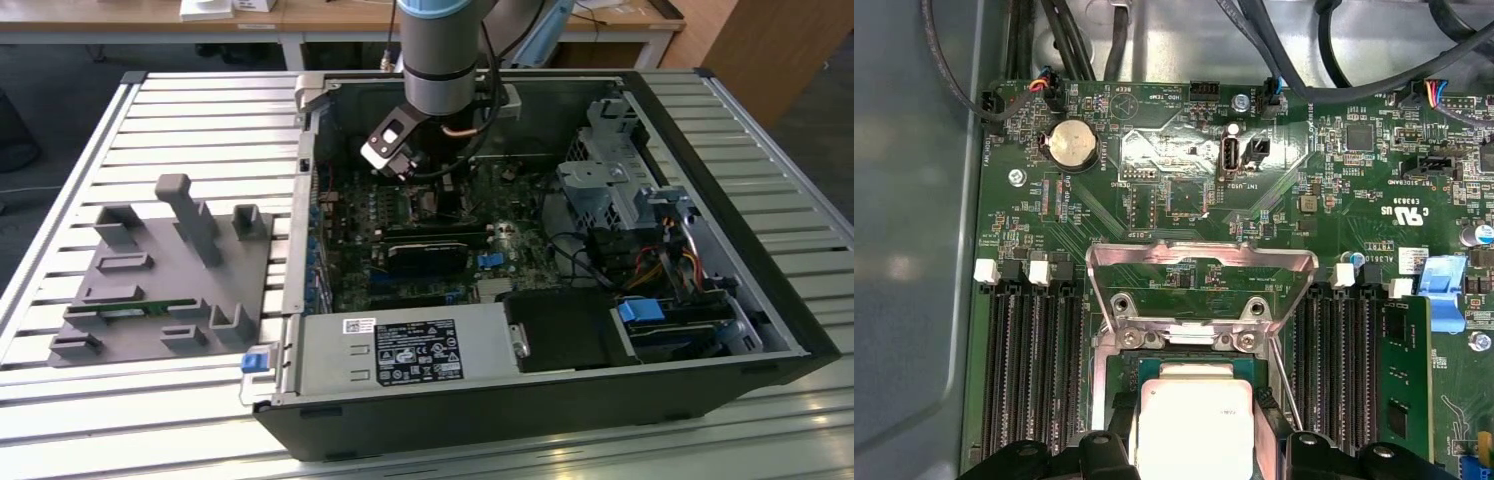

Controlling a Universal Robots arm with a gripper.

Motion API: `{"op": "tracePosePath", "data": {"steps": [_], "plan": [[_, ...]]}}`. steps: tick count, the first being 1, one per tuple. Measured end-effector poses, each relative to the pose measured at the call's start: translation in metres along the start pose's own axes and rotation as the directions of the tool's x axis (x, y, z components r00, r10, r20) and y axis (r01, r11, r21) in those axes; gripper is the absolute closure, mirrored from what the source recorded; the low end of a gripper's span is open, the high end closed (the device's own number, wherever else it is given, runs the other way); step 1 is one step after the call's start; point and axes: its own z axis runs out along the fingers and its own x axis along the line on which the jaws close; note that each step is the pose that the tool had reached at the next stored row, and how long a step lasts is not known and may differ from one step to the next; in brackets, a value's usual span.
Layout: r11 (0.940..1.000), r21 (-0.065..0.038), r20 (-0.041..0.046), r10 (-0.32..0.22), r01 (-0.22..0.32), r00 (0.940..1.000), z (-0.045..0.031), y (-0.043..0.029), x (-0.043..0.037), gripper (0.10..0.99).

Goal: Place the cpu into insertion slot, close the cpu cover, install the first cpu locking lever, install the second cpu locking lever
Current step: 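Place the cpu into insertion slot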

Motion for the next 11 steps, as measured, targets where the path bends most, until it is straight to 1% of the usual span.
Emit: {"op": "tracePosePath", "data": {"steps": [3,4,11], "plan": [[1.0000,0.000,-0.0001,0.000,0.000,1.0000,0.0001,0.0000,0.0001,0.533],[1.0000,0.000,-0.0002,0.000,0.000,1.0000,0.0002,0.0000,0.0002,0.475],[1.0000,0.000,-0.0003,0.000,0.000,1.0000,0.0005,0.0000,0.0005,0.475]]}}
